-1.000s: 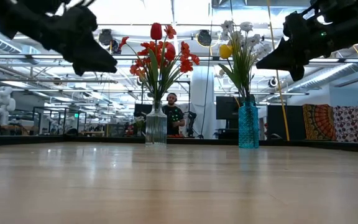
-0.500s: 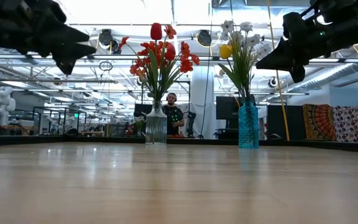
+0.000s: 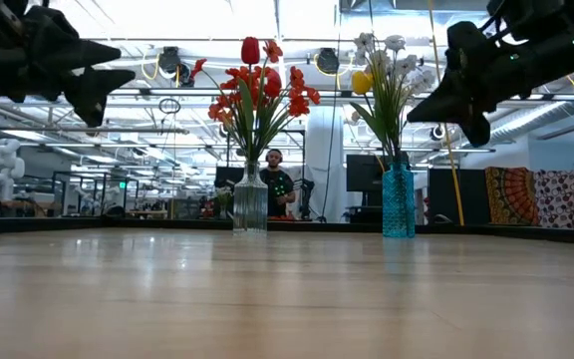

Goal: Sort flowers into vase by color
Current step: Return to Home Position

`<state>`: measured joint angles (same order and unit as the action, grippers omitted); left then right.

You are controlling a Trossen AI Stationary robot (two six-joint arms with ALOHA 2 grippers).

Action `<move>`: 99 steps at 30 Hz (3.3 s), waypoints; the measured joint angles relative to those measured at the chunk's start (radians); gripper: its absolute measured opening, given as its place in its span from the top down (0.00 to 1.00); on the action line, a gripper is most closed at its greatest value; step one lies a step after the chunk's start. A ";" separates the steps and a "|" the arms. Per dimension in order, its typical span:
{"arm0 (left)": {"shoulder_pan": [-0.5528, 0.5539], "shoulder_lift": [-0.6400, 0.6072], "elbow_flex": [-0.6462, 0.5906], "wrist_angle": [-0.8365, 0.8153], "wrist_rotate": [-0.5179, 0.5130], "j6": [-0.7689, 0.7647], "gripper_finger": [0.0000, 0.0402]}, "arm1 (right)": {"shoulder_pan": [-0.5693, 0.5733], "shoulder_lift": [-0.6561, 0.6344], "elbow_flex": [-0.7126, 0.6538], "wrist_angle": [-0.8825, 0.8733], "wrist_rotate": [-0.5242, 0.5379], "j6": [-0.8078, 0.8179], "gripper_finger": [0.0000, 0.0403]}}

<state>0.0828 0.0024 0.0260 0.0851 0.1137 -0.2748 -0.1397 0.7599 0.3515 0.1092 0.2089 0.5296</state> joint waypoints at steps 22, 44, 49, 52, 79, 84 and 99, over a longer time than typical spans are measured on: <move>0.000 0.006 -0.019 -0.065 -0.051 0.160 0.57 | 0.162 0.386 0.001 0.427 0.051 0.050 1.00; 0.000 0.009 -0.020 -0.066 -0.053 0.157 0.57 | 0.164 0.047 0.000 0.010 -0.133 -0.286 1.00; 0.000 0.009 -0.020 -0.066 -0.054 0.157 0.57 | 0.186 -0.086 0.000 -0.064 -0.133 -0.312 1.00; 0.000 0.009 -0.020 -0.066 -0.054 0.156 0.57 | 0.207 -0.147 0.000 -0.103 -0.132 -0.318 1.00; 0.000 0.009 -0.021 -0.066 -0.054 0.157 0.57 | 0.272 -0.502 -0.338 0.073 -0.135 -0.242 1.00; 0.000 0.009 -0.021 -0.066 -0.054 0.157 0.57 | 0.270 -0.535 -0.338 0.065 -0.130 -0.245 1.00; 0.000 0.009 -0.022 -0.066 -0.054 0.156 0.57 | 0.270 -0.681 -0.336 -0.012 -0.052 -0.321 1.00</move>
<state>0.0826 0.0116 0.0044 0.0189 0.0597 -0.1184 0.1299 0.0786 0.0151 0.0972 0.1565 0.2082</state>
